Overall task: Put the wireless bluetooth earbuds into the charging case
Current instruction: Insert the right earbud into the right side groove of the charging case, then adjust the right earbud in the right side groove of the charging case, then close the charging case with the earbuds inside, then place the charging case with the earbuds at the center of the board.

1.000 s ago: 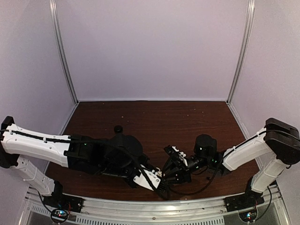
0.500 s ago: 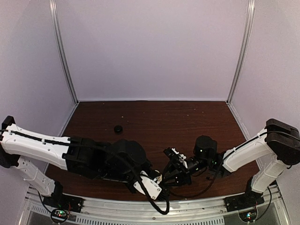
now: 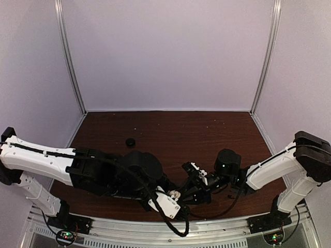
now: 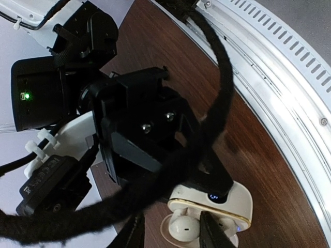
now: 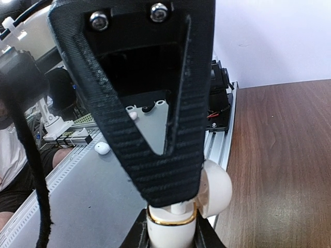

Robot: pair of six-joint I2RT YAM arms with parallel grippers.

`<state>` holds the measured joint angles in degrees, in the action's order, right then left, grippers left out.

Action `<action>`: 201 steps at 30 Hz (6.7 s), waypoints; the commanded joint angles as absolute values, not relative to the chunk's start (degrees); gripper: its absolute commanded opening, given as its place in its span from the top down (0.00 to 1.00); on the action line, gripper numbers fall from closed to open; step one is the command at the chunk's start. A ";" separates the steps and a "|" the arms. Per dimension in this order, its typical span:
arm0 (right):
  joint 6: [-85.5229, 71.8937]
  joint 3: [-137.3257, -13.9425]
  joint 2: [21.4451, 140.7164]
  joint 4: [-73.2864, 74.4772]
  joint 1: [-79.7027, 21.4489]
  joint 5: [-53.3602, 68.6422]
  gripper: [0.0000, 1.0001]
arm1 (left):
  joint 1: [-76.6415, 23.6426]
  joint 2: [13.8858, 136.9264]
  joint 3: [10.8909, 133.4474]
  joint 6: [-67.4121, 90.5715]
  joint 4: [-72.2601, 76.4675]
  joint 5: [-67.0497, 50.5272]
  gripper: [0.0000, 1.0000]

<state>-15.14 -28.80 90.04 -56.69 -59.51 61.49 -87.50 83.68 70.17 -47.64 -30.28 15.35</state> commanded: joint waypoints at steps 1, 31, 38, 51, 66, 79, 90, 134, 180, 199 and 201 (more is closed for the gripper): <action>-13.77 -30.67 87.89 -61.57 -60.17 59.88 1.00 | -87.96 84.11 72.43 -47.53 -31.20 16.68 0.62; -15.44 -28.44 87.84 -66.05 -59.15 57.62 1.00 | -88.26 80.96 73.51 -47.27 -34.51 11.23 0.51; -15.12 -27.35 86.96 -66.62 -58.68 56.56 1.00 | -88.24 78.24 72.37 -44.12 -32.19 12.98 0.51; -5.37 -23.98 72.85 -61.27 -57.16 37.11 1.00 | -80.64 65.68 60.86 -24.60 -9.55 7.70 0.45; 4.72 -24.28 66.08 -51.16 -57.77 27.45 1.00 | -80.40 72.34 62.56 -23.90 1.91 4.90 0.56; 4.58 -24.56 66.66 -50.38 -58.40 29.77 1.00 | -77.98 76.94 64.60 -25.57 1.33 1.59 0.53; 3.30 -24.43 65.01 -50.62 -58.45 29.13 1.00 | -77.26 80.20 66.00 -26.28 -4.69 -3.54 0.54; 0.27 -25.29 64.12 -49.56 -58.01 30.71 1.00 | -71.42 77.97 63.61 -22.44 -4.98 -21.75 0.33; -27.51 -64.85 118.03 -28.95 -27.29 31.14 0.88 | -46.31 72.63 51.83 15.86 12.46 10.73 0.02; -26.58 -71.52 125.90 -23.61 -26.21 28.06 0.62 | -36.67 74.62 48.80 24.93 10.06 5.74 0.02; -26.29 -71.26 125.43 -23.23 -25.97 27.71 0.57 | -34.97 75.50 48.97 25.73 9.27 4.40 0.02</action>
<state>-27.05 -70.26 125.67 -24.08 -26.81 29.47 -37.76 74.28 49.56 22.22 8.49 8.23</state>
